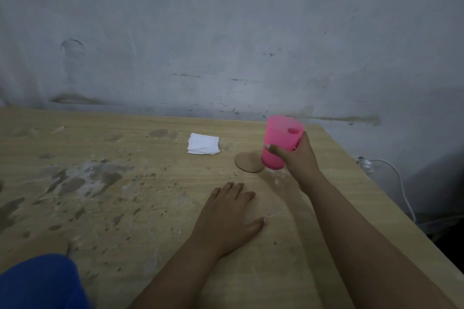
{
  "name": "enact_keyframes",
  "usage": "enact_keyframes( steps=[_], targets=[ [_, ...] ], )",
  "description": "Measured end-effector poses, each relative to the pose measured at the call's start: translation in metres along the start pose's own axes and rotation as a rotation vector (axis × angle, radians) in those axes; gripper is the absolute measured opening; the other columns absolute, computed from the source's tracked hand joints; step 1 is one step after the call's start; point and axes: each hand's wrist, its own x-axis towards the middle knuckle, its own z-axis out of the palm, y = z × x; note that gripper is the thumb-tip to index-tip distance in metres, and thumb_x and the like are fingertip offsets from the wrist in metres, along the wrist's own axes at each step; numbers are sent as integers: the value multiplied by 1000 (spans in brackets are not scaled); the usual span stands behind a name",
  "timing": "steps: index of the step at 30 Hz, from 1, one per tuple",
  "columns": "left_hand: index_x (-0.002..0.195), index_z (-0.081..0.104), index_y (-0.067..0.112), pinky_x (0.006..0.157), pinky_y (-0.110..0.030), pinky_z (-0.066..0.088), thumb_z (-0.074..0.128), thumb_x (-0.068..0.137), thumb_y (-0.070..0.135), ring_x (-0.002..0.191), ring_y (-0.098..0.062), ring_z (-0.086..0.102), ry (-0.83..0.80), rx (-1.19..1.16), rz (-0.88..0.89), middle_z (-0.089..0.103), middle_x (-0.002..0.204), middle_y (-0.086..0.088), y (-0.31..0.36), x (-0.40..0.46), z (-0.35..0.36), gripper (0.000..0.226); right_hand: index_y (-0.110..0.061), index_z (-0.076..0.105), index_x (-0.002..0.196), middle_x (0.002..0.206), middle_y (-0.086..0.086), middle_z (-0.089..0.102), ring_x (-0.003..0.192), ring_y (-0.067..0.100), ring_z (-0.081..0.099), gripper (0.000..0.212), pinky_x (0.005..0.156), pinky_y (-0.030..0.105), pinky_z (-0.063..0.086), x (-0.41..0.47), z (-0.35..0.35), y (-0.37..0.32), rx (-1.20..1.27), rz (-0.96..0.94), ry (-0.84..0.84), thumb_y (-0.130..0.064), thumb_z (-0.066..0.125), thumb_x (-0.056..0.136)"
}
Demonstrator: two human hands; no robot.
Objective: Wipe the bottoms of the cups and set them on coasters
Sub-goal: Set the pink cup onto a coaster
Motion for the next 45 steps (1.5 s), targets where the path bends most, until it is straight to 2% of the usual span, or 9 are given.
enact_keyframes(
  steps=[2,7,11,23,31,36,40,45],
  targets=[
    [141,34,34,118,-33,8,29,80,72,145,-14,14,3,-24,-9,24,156,4,0,-1,1,72,-22,41,122,122,8,52,107,27,54,68,80,35,52,10,11,3,20,7,-35,-21,82,67],
    [141,31,36,119,-31,6,23,74,74,145,-12,11,16,-37,-14,22,156,6,0,0,1,77,-24,42,120,123,9,55,108,25,55,68,81,33,52,22,36,15,35,-5,-122,-21,83,66],
    [141,32,35,120,-33,7,23,75,73,145,-11,11,24,-29,-6,22,156,7,0,0,2,77,-24,41,122,126,9,53,111,27,54,72,89,41,53,26,47,22,27,-2,-158,-23,84,65],
    [141,33,34,119,-31,5,28,78,71,145,-12,12,30,-40,-5,23,155,7,0,-1,1,73,-27,38,125,125,8,52,110,27,54,74,89,42,53,28,49,27,-24,-21,-138,-24,83,65],
    [141,32,35,120,-32,5,24,75,72,145,-11,11,21,-64,-7,22,156,7,0,-1,1,76,-27,38,125,123,8,52,108,27,55,73,90,44,52,28,46,29,-29,-19,-135,-20,81,67],
    [141,34,34,120,-32,6,27,76,71,145,-12,12,32,-72,-2,24,155,6,0,-1,1,75,-26,39,122,119,3,54,107,24,56,69,86,37,53,26,44,30,-26,-10,-151,-21,81,68],
    [141,35,34,120,-32,7,26,75,72,145,-12,13,30,-77,-1,25,154,6,0,0,0,76,-18,39,130,118,2,58,106,22,59,79,82,33,51,22,42,34,-75,-2,-137,-22,84,65],
    [140,39,25,117,-30,15,30,77,67,140,-15,24,45,-112,13,34,149,2,1,0,-5,76,-14,29,142,135,9,51,118,22,53,95,91,31,44,1,33,27,-132,18,-167,-22,83,66]
  ],
)
